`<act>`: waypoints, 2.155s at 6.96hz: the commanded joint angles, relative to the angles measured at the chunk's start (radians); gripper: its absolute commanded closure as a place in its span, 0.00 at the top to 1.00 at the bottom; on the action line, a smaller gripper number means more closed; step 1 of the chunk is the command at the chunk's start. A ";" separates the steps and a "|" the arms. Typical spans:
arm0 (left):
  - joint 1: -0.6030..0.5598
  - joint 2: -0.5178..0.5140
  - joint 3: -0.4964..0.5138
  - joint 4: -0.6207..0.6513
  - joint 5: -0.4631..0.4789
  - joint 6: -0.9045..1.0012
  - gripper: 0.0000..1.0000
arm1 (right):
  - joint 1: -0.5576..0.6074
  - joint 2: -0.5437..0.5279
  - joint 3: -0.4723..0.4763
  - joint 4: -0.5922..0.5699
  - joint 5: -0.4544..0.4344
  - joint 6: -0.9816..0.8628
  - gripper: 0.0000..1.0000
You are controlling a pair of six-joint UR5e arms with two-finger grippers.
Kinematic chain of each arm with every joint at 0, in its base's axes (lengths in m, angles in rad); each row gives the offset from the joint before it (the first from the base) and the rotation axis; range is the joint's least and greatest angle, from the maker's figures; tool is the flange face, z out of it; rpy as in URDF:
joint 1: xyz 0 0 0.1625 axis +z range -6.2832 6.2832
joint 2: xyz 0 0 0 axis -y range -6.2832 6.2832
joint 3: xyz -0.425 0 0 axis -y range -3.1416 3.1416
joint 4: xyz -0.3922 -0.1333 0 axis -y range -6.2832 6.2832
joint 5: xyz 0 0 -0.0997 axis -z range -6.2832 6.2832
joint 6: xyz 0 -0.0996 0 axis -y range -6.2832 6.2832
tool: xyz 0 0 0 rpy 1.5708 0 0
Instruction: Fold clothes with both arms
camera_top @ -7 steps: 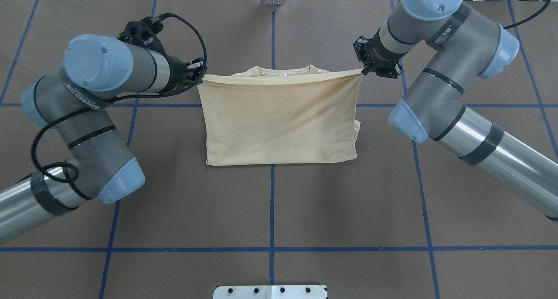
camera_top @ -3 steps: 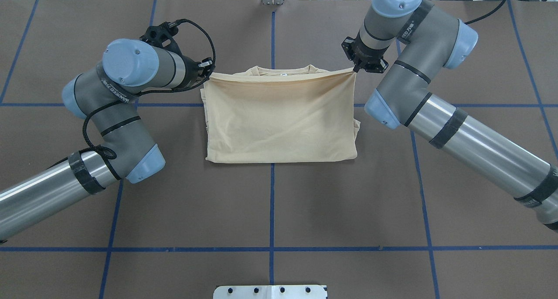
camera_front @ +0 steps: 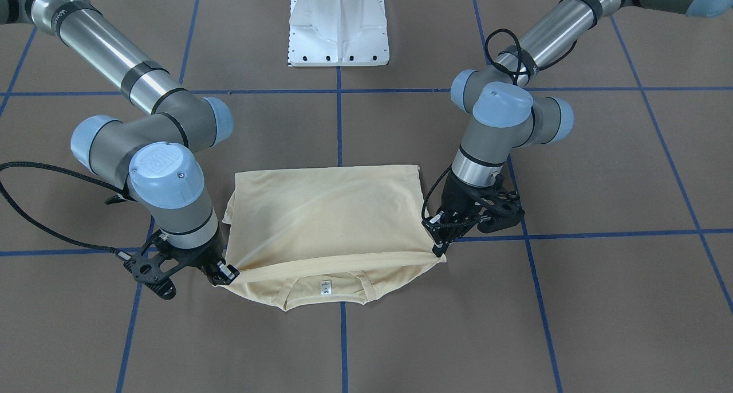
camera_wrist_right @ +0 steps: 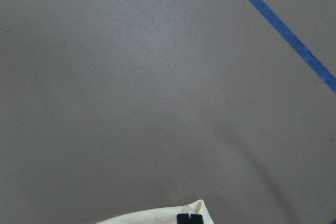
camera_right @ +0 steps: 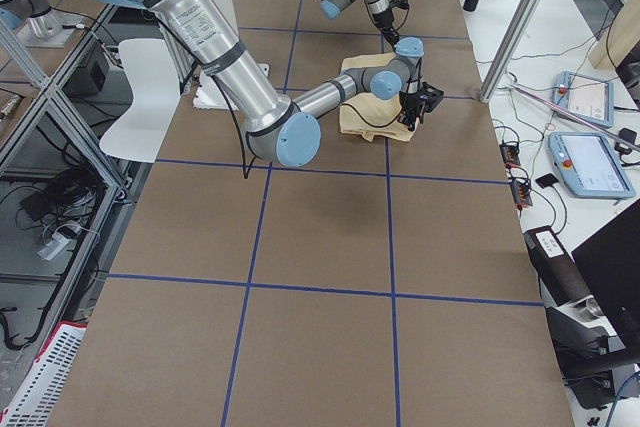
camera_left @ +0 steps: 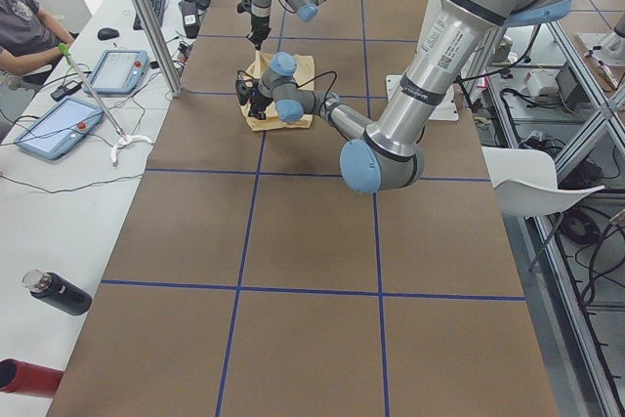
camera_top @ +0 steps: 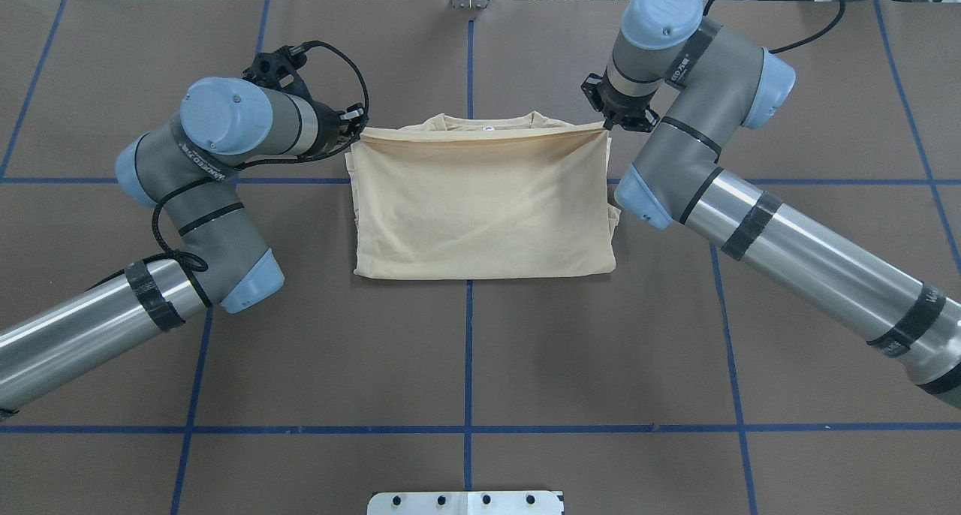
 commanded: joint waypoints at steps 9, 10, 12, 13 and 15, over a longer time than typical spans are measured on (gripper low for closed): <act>-0.028 0.069 -0.161 -0.065 -0.003 0.001 0.32 | -0.065 -0.298 0.482 0.010 0.016 0.162 0.75; -0.028 0.097 -0.209 -0.065 0.000 0.001 0.32 | -0.100 -0.396 0.587 0.010 0.011 0.232 0.76; -0.027 0.097 -0.211 -0.065 0.001 -0.002 0.32 | -0.255 -0.406 0.604 0.012 -0.167 0.460 0.74; -0.027 0.099 -0.212 -0.065 0.003 -0.002 0.32 | -0.300 -0.403 0.627 0.010 -0.221 0.513 0.73; -0.027 0.099 -0.208 -0.065 0.003 0.000 0.32 | -0.343 -0.440 0.631 0.010 -0.270 0.521 0.73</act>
